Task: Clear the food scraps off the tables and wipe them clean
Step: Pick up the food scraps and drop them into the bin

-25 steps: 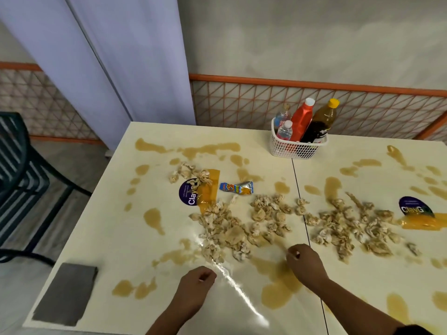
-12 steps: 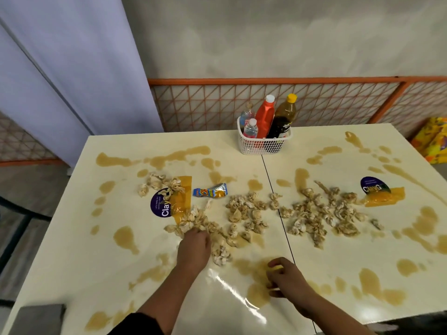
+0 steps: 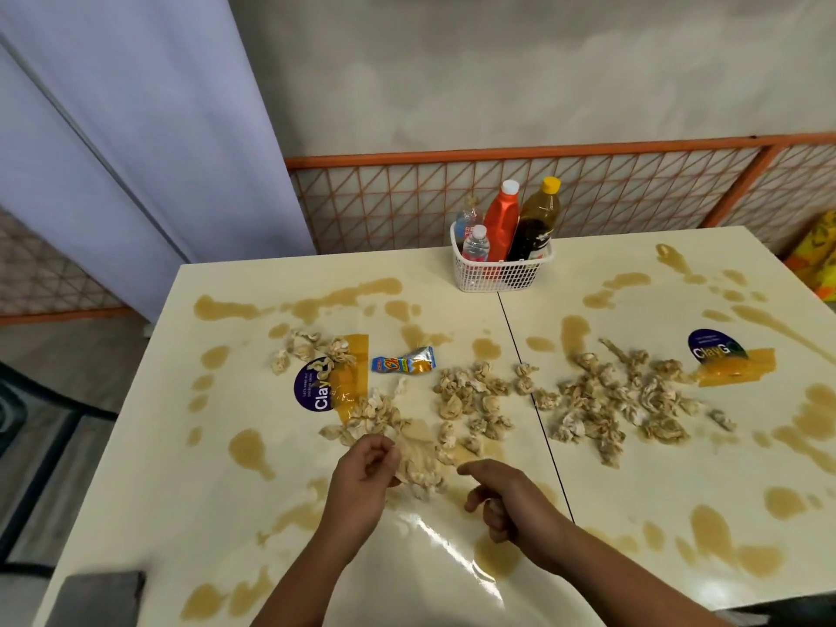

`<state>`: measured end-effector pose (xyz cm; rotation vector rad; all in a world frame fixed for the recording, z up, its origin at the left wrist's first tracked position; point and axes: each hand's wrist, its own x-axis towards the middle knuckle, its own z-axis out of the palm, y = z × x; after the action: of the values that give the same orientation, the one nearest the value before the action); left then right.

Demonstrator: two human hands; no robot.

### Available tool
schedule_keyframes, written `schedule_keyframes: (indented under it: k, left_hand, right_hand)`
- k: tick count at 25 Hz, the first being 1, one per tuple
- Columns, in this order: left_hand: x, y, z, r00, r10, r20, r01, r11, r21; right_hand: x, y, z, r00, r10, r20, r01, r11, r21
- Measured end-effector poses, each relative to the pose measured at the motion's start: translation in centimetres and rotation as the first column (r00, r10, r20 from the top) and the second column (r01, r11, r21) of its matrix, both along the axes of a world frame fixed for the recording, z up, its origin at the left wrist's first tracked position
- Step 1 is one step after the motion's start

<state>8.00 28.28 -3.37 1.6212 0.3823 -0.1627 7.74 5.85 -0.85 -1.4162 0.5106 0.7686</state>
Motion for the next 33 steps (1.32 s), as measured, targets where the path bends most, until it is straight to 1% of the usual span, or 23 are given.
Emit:
schedule_keyframes:
  k: [2, 4, 7, 8, 9, 11, 12, 13, 14, 16, 21, 24, 26, 27, 29, 30, 33]
  left_hand:
    - [-0.6, -0.4, 1.0, 1.000, 0.006, 0.018, -0.005, 0.999, -0.044]
    - [-1.1, -1.0, 1.7, 0.999, 0.028, 0.020, -0.026, 0.995, -0.094]
    - [-1.9, -1.7, 2.5, 0.997, 0.060, 0.046, -0.056, 0.994, -0.091]
    - [-2.3, -1.7, 2.8, 0.997, 0.050, 0.057, -0.045, 0.995, -0.092]
    - [-2.6, -1.8, 3.1, 0.997, 0.022, 0.074, -0.014, 0.994, -0.105]
    - [-3.2, -1.7, 3.4, 0.987, -0.087, 0.138, 0.101, 0.990, -0.101]
    - [-3.5, -1.8, 3.4, 0.976, -0.129, 0.173, 0.140, 0.989, -0.051]
    - [-3.6, -2.0, 3.5, 0.971, -0.142, 0.192, 0.142, 0.990, 0.011]
    - [-3.7, -2.3, 3.6, 0.971, -0.127, 0.202, 0.119, 0.992, 0.053]
    - [-3.8, -3.3, 4.1, 0.978, -0.066, 0.199, 0.053, 0.996, 0.072]
    - [-3.7, -6.7, 5.6, 0.990, -0.051, 0.131, 0.050, 0.999, 0.011]
    - [-4.2, -10.3, 6.4, 0.992, 0.025, 0.126, -0.029, 0.999, 0.028]
    - [-4.8, -12.7, 7.0, 0.994, 0.042, 0.106, -0.042, 0.999, 0.006]
    - [-5.2, -13.7, 7.4, 0.996, 0.022, 0.085, -0.020, 0.999, -0.025]
    - [-5.9, -16.4, 8.1, 0.995, -0.083, 0.053, 0.087, 0.992, -0.086]
    - [-6.3, -17.8, 8.3, 0.988, -0.142, 0.054, 0.146, 0.985, -0.092]
    - [-7.7, -22.0, 8.7, 0.949, -0.304, 0.079, 0.306, 0.952, -0.016]
  right_hand:
    - [0.4, 1.5, 1.0, 0.998, 0.049, 0.048, -0.053, 0.996, 0.072]
    - [0.6, 3.0, 1.5, 0.990, 0.082, 0.113, -0.094, 0.990, 0.108]
    - [0.4, 4.1, 1.5, 0.973, 0.096, 0.209, -0.108, 0.993, 0.046]
    - [0.3, 4.1, 1.4, 0.976, 0.060, 0.207, -0.073, 0.996, 0.055]
    - [0.2, 4.0, 1.3, 0.986, -0.003, 0.169, -0.015, 0.995, 0.103]
    - [0.0, 3.6, 1.0, 0.993, -0.107, 0.054, 0.091, 0.968, 0.232]
    - [-0.2, 3.5, 1.1, 0.992, -0.127, 0.021, 0.116, 0.954, 0.278]
    - [-0.4, 3.3, 1.2, 0.991, -0.129, 0.017, 0.119, 0.947, 0.299]
    - [-0.7, 3.1, 1.4, 0.992, -0.122, 0.032, 0.107, 0.949, 0.297]
    - [-1.3, 2.5, 2.2, 0.991, -0.099, 0.093, 0.075, 0.970, 0.231]
    - [-2.3, -0.3, 3.5, 0.960, -0.106, 0.261, 0.080, 0.991, 0.106]
    - [-3.3, -2.9, 4.2, 0.931, -0.075, 0.357, 0.063, 0.997, 0.048]
    - [-4.1, -4.8, 4.8, 0.914, -0.053, 0.401, 0.060, 0.998, -0.004]
    - [-4.5, -5.9, 5.1, 0.905, -0.050, 0.422, 0.070, 0.997, -0.031]
    - [-5.6, -8.8, 5.5, 0.878, -0.091, 0.469, 0.131, 0.990, -0.053]
    - [-6.1, -10.3, 5.5, 0.865, -0.115, 0.489, 0.159, 0.986, -0.049]
    - [-8.4, -14.0, 5.5, 0.848, -0.216, 0.485, 0.231, 0.972, 0.029]
